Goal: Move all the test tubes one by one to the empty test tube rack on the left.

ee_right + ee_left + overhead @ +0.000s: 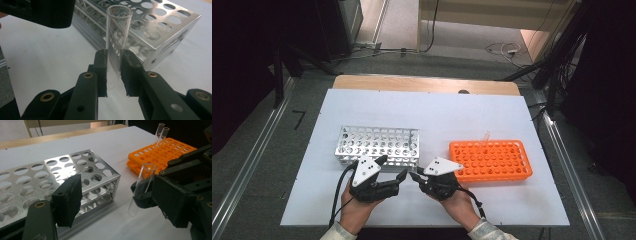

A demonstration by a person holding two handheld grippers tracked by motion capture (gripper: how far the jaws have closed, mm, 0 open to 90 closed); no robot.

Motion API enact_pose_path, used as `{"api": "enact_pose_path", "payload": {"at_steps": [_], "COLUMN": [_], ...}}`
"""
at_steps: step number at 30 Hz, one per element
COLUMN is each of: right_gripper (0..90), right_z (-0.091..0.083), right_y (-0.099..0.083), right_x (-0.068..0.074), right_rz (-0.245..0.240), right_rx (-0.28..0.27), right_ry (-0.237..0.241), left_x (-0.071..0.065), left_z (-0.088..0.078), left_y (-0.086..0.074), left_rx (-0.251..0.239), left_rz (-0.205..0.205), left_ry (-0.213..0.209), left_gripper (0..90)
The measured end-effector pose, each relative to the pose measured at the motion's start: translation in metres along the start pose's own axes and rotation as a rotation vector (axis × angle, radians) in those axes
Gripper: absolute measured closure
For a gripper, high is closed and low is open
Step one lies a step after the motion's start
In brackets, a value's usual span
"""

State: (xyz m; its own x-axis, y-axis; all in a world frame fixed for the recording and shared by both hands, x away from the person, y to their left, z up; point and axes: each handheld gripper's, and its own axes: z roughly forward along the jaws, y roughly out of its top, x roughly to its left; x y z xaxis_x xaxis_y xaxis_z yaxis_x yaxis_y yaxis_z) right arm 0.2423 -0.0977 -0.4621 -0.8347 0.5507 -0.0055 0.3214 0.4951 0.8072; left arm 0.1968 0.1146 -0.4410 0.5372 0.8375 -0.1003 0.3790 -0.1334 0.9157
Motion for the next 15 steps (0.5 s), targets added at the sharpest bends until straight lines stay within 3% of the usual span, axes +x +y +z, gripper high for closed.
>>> {"api": "enact_pose_path", "payload": {"at_steps": [15], "right_gripper": [73.0], "right_z": [0.008], "right_y": [0.011], "right_x": [0.013], "right_rz": [-0.033], "right_rx": [-0.014], "right_ry": [0.045], "left_x": [-0.006], "left_z": [0.004], "left_y": [0.001], "left_rx": [-0.008], "left_rz": [0.018], "left_ry": [-0.049], "left_gripper": [47.8]}}
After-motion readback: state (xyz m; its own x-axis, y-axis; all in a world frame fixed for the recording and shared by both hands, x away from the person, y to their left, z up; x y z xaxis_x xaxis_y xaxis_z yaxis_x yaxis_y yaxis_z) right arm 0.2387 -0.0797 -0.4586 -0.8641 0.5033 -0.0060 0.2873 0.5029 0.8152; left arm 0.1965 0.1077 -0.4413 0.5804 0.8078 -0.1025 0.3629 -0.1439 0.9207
